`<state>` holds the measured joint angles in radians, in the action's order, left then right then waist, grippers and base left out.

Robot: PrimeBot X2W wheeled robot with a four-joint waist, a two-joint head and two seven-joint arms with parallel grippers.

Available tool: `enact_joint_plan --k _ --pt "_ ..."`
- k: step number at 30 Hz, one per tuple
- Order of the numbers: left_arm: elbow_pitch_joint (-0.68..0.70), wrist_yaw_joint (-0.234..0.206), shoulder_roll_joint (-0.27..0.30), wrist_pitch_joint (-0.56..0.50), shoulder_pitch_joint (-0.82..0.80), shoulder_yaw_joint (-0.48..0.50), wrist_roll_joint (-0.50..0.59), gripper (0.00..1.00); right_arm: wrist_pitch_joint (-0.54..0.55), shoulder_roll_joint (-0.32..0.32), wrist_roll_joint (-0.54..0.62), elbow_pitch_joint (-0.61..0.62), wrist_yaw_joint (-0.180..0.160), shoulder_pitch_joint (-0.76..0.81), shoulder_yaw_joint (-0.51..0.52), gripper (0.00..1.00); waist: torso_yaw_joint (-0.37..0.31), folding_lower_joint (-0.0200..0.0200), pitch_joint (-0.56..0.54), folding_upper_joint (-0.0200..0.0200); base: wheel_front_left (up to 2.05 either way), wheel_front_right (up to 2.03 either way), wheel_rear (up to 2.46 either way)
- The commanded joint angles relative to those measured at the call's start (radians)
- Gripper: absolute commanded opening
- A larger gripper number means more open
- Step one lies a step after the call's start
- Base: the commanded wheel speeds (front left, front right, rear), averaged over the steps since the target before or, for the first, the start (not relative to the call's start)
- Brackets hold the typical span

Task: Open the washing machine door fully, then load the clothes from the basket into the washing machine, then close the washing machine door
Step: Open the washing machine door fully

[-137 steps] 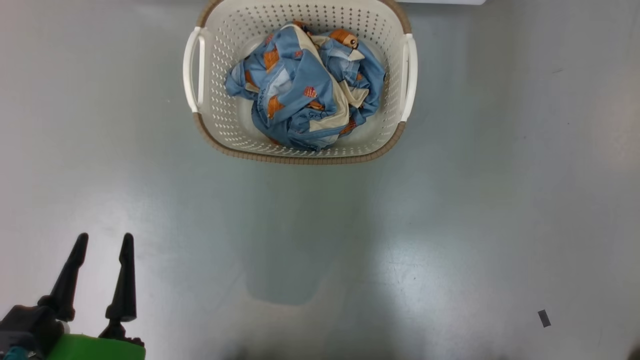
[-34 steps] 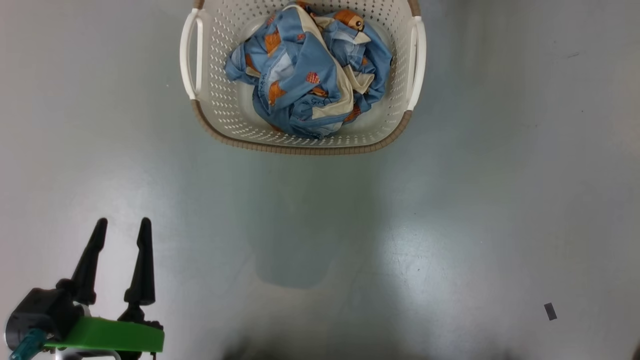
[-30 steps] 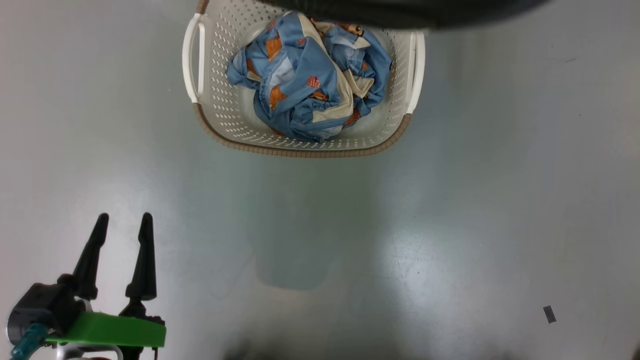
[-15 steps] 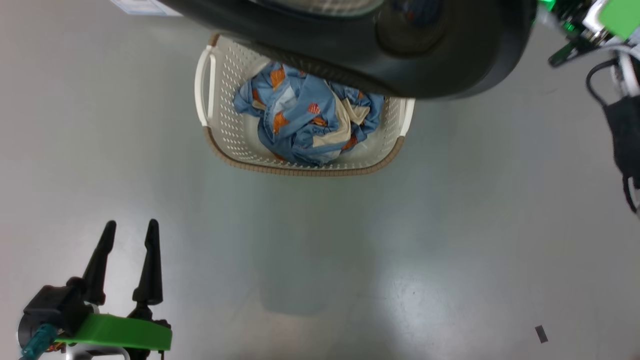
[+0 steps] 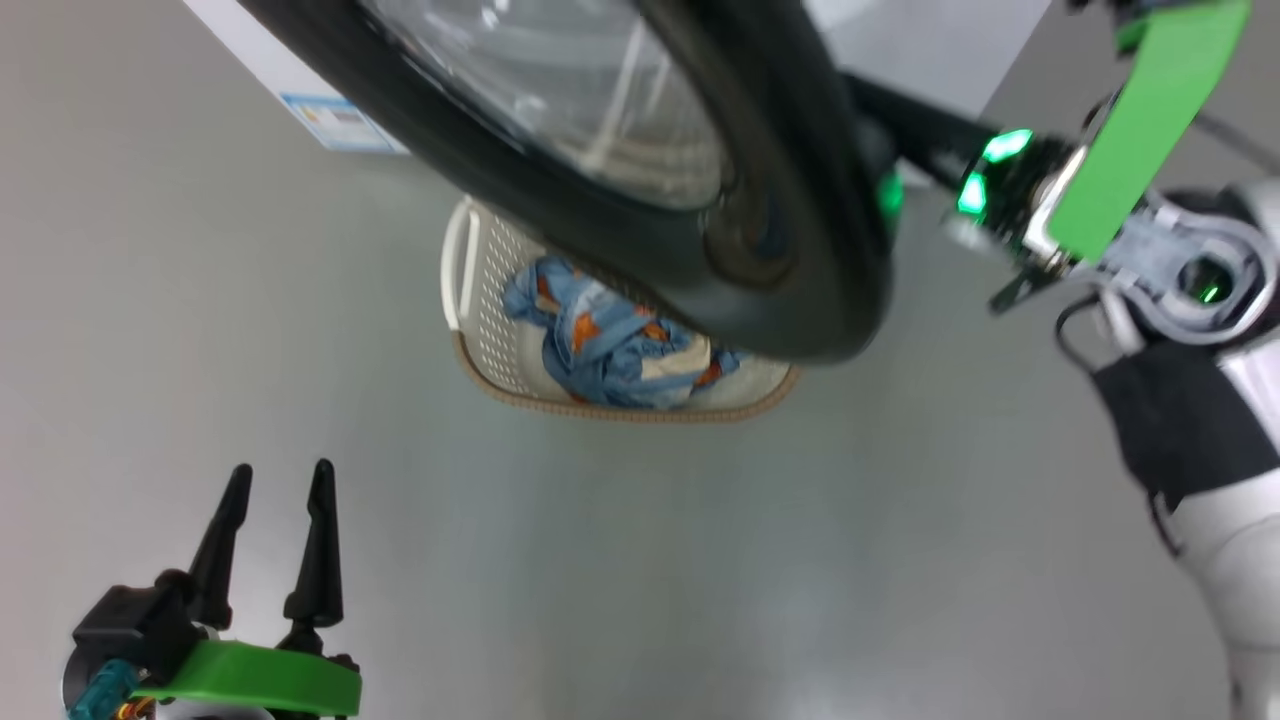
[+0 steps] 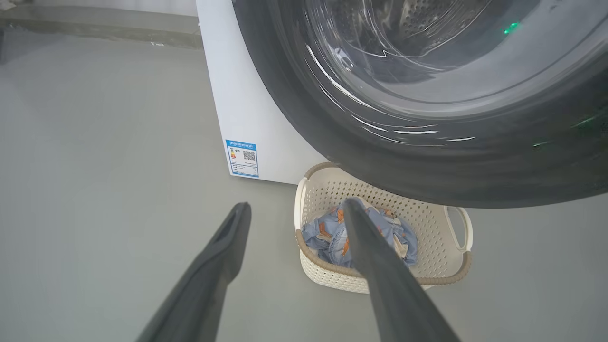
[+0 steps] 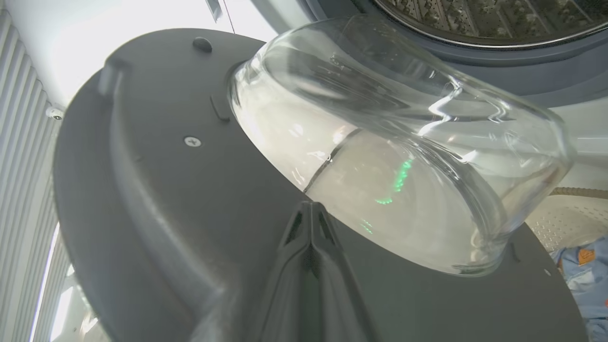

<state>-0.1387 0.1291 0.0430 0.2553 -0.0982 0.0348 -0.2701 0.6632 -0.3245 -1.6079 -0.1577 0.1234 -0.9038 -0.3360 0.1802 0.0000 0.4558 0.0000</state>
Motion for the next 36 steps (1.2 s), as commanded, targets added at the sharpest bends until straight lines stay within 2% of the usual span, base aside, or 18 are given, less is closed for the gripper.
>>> enact_joint_plan --k 1,18,25,36 --pt "0.016 0.002 0.014 0.006 0.021 0.033 -0.007 1.00 -0.005 0.028 -0.012 0.037 0.007 0.042 -0.005 0.00 0.015 0.0000 -0.066 0.0000 0.00 0.00 0.00" --pt "0.024 0.002 0.007 0.006 0.039 0.022 -0.053 1.00 -0.015 0.171 0.000 0.005 0.007 0.258 -0.039 0.00 0.046 0.0000 -0.202 0.0000 0.00 0.00 0.00" --pt "0.031 0.002 0.007 0.006 0.040 0.004 -0.082 1.00 -0.045 0.225 0.018 -0.008 0.007 0.309 -0.059 0.00 0.063 0.0000 -0.221 0.0000 0.00 0.00 0.00" --pt "0.041 0.002 0.007 0.006 0.038 -0.001 -0.086 1.00 -0.137 0.269 0.033 -0.035 0.007 0.333 -0.145 0.00 0.058 0.0000 -0.238 0.0000 0.00 0.00 0.00"
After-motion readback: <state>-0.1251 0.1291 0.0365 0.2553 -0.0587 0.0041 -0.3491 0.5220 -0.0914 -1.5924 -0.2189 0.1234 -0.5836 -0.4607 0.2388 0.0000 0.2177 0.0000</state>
